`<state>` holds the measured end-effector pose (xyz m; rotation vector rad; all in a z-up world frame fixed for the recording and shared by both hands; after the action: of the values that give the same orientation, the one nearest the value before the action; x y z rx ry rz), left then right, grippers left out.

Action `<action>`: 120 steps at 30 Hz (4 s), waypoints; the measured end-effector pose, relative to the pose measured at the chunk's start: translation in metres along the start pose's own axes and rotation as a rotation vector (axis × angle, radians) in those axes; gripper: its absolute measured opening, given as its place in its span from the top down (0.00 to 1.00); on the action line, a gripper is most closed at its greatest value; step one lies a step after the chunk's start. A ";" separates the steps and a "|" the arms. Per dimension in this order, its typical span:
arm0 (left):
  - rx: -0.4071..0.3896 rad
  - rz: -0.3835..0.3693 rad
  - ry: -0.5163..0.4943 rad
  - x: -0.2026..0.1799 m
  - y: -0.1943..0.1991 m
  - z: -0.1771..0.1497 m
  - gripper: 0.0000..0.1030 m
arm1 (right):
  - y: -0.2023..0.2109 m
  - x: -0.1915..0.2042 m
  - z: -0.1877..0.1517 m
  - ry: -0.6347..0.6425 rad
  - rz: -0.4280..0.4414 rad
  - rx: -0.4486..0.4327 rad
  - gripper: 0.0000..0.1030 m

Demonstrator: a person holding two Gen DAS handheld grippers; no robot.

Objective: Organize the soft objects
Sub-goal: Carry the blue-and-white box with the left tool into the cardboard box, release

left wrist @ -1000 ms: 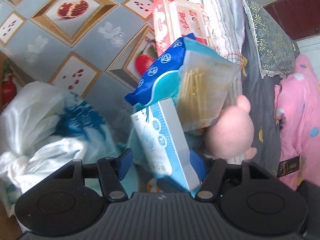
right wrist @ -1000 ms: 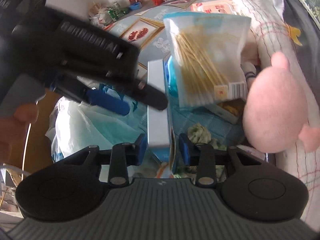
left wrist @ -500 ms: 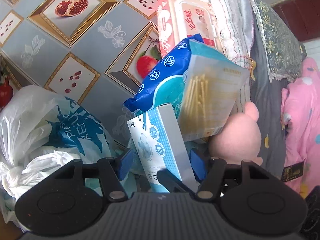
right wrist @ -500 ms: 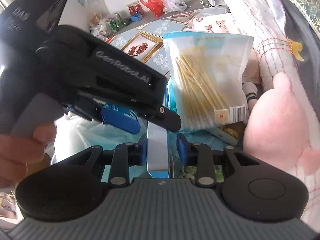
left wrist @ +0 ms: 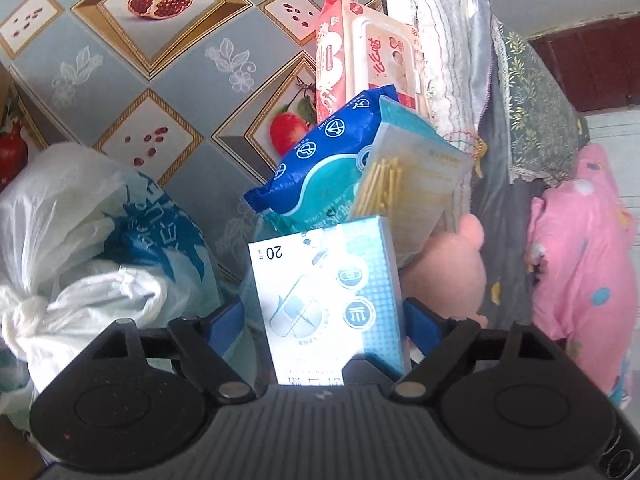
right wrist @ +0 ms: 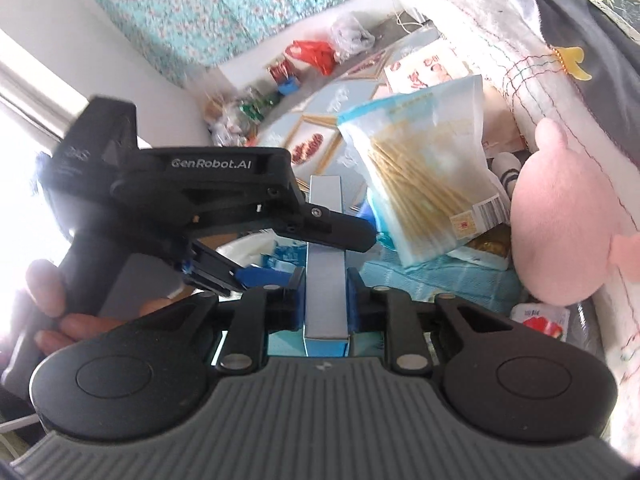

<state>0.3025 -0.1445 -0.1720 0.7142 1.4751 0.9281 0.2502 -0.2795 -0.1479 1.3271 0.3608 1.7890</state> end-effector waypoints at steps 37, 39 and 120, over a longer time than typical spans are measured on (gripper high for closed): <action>-0.231 0.390 0.054 0.310 0.175 0.038 0.32 | -0.168 0.285 -0.063 0.185 0.081 0.186 0.68; -0.203 0.434 0.049 0.325 0.156 0.046 0.33 | -0.170 0.280 -0.065 0.206 0.056 0.193 0.67; -0.218 0.421 0.324 0.348 0.197 0.020 0.34 | -0.146 0.247 -0.072 0.112 0.028 0.175 0.56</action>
<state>0.2653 0.2538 -0.1756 0.7506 1.4958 1.5625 0.2371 0.0142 -0.1151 1.3598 0.5740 1.8949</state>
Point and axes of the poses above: each gripper's, at about its wrist camera, not at the fingertips, and y roughly against the way its jaws point, x to its left, z to its top, the point moved 7 cm from there along -y, roughly the way its jaws point, and after that the axes turned 5 degrees about -y, right-handed, at the moved point
